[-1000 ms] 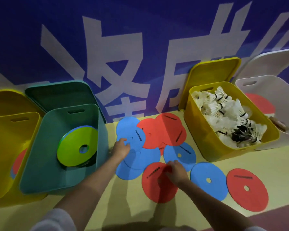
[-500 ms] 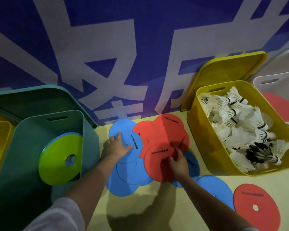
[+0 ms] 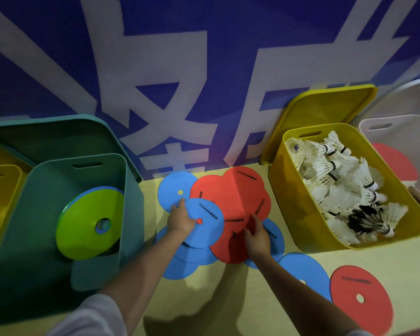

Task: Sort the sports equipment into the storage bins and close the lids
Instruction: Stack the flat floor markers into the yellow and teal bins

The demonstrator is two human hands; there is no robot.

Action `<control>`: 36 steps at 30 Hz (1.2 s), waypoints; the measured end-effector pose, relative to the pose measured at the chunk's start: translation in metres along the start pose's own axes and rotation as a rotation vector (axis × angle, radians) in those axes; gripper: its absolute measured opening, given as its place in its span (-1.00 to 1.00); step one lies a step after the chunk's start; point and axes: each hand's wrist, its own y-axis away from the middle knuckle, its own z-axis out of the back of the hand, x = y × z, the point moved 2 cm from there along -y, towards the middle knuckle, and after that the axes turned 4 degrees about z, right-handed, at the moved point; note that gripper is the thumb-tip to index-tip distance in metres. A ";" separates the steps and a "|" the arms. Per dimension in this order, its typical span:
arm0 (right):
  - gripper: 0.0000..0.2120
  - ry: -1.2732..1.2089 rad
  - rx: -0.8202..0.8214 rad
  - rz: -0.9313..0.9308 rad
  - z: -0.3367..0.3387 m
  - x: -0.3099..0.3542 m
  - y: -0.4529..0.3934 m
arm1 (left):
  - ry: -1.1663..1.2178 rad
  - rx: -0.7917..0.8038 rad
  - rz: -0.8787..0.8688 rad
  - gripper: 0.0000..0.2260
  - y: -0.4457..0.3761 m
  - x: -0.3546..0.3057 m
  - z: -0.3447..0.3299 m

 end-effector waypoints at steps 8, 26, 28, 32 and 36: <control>-0.57 -0.280 -0.116 -0.006 0.013 0.055 0.039 | 0.386 -0.016 -0.191 -0.57 0.059 -0.033 0.063; -0.62 -0.705 -0.103 0.321 -0.076 0.269 0.158 | 1.033 -0.491 -0.506 -0.60 0.169 0.106 0.282; -0.62 -0.714 -0.078 0.326 -0.103 0.282 0.174 | 1.074 -0.526 -0.508 -0.60 0.173 0.139 0.302; -0.62 -0.673 -0.029 0.338 -0.162 0.300 0.203 | 1.058 -0.635 -0.447 -0.60 0.174 0.211 0.335; -0.60 -0.647 -0.023 0.318 -0.215 0.308 0.226 | 1.016 -0.657 -0.379 -0.62 0.164 0.281 0.359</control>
